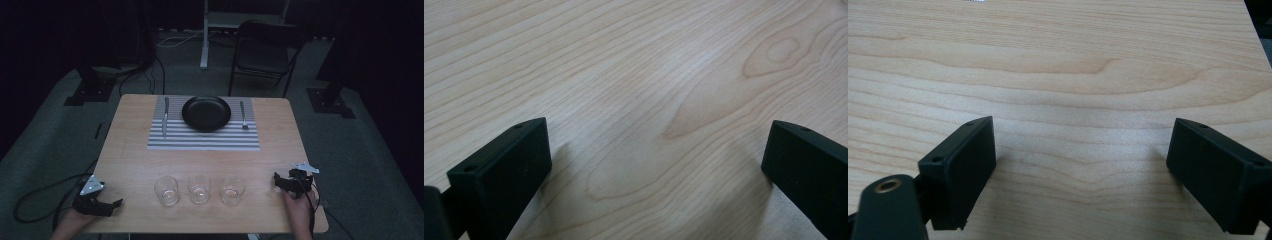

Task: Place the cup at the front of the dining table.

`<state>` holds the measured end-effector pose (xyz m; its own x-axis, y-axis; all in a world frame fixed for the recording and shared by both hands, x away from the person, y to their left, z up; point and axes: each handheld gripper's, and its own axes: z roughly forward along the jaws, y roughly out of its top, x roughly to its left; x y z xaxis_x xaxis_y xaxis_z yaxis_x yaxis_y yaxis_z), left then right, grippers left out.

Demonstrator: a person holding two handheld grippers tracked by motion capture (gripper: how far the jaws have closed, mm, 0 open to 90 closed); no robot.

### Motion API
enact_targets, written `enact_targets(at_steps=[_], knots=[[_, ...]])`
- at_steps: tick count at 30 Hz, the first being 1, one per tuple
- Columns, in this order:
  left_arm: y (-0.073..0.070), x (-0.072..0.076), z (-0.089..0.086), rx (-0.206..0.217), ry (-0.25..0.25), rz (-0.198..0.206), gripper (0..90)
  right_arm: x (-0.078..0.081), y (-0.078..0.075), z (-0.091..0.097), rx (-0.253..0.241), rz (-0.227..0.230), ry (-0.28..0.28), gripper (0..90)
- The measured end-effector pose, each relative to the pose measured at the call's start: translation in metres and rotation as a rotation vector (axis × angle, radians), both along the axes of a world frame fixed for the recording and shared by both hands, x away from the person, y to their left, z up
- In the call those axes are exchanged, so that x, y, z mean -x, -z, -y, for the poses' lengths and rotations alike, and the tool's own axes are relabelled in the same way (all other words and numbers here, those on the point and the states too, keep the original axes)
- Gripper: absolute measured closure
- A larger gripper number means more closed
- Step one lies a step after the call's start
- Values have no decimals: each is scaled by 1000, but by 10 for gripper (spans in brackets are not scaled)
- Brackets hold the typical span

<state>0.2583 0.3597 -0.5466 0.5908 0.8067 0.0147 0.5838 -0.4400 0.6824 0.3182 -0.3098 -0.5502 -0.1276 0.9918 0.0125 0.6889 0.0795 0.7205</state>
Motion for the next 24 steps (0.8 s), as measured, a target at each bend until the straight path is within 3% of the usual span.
enact_targets(at_steps=[15, 24], knots=[[0, -1, -2, 0, 20, 1, 1, 0, 0, 0, -1, 0, 0, 118], [-2, 6, 1, -25, 31, 29, 16, 0, 0, 0, -1, 0, 0, 118]])
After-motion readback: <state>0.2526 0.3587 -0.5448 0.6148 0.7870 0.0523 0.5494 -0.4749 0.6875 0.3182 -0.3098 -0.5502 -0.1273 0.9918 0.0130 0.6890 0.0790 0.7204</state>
